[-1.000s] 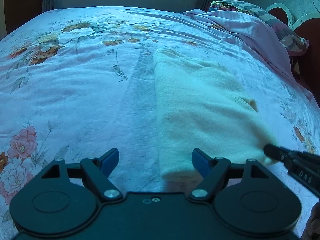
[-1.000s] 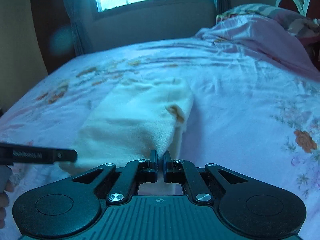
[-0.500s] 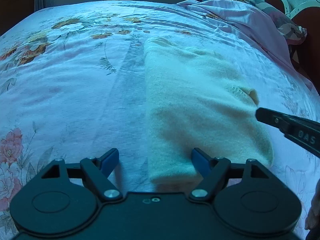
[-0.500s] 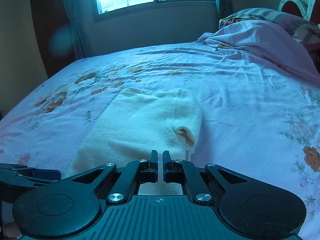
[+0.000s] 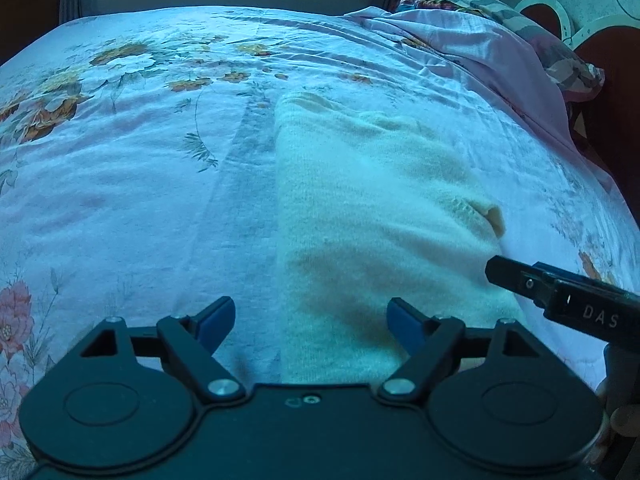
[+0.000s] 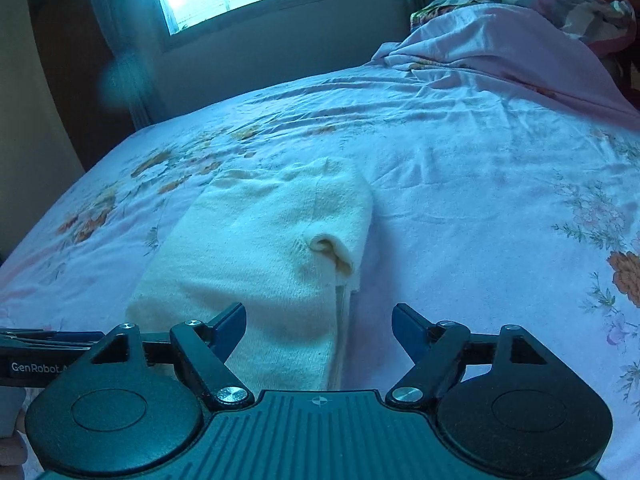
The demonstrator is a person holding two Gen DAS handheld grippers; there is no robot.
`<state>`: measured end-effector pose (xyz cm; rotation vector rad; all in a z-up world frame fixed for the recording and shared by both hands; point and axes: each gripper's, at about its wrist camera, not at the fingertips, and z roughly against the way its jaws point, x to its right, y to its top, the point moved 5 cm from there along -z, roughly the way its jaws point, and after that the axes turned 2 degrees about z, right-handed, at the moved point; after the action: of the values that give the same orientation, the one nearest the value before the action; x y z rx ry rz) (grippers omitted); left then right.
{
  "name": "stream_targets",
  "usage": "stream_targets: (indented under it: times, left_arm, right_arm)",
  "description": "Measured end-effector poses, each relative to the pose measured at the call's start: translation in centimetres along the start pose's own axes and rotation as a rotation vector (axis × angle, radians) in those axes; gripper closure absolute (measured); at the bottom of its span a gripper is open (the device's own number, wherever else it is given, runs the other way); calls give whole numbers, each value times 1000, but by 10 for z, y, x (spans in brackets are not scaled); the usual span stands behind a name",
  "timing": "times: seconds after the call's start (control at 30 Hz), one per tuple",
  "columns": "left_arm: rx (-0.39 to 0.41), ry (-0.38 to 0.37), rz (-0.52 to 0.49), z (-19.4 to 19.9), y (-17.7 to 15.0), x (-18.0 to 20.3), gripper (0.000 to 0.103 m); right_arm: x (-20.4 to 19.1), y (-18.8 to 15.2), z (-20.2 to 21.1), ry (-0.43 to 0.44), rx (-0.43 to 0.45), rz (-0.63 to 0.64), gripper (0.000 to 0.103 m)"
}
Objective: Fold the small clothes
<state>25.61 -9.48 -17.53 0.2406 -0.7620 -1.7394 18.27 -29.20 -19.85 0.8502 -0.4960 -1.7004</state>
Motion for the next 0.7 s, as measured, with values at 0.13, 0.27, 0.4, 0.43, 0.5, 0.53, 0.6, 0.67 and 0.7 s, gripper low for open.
stream_targets:
  times: [0.13, 0.27, 0.4, 0.43, 0.5, 0.53, 0.6, 0.67, 0.7]
  left_arm:
    - [-16, -52, 88, -13, 17, -12, 21]
    - [-39, -93, 126, -34, 33, -18, 21]
    - [-90, -185, 173, -59, 42, -16, 21]
    - [-95, -200, 172, -64, 43, -14, 21]
    - [-104, -217, 164, -72, 45, -11, 27]
    - [-107, -223, 159, -74, 46, -10, 31]
    - [-108, -224, 162, -77, 47, -8, 47]
    - [-96, -224, 173, -73, 49, -7, 59]
    - [-86, -219, 164, -69, 49, -6, 66]
  right_arm:
    - [19, 11, -13, 50, -19, -149, 24]
    - [36, 26, -35, 115, -38, -285, 24]
    - [43, 37, -65, 183, -75, -351, 24]
    - [44, 38, -72, 183, -80, -354, 24]
    - [45, 41, -83, 186, -75, -362, 31]
    - [44, 42, -88, 175, -82, -347, 45]
    - [39, 41, -95, 178, -102, -334, 72]
    - [33, 42, -93, 168, -97, -294, 74]
    - [28, 43, -89, 160, -85, -263, 76]
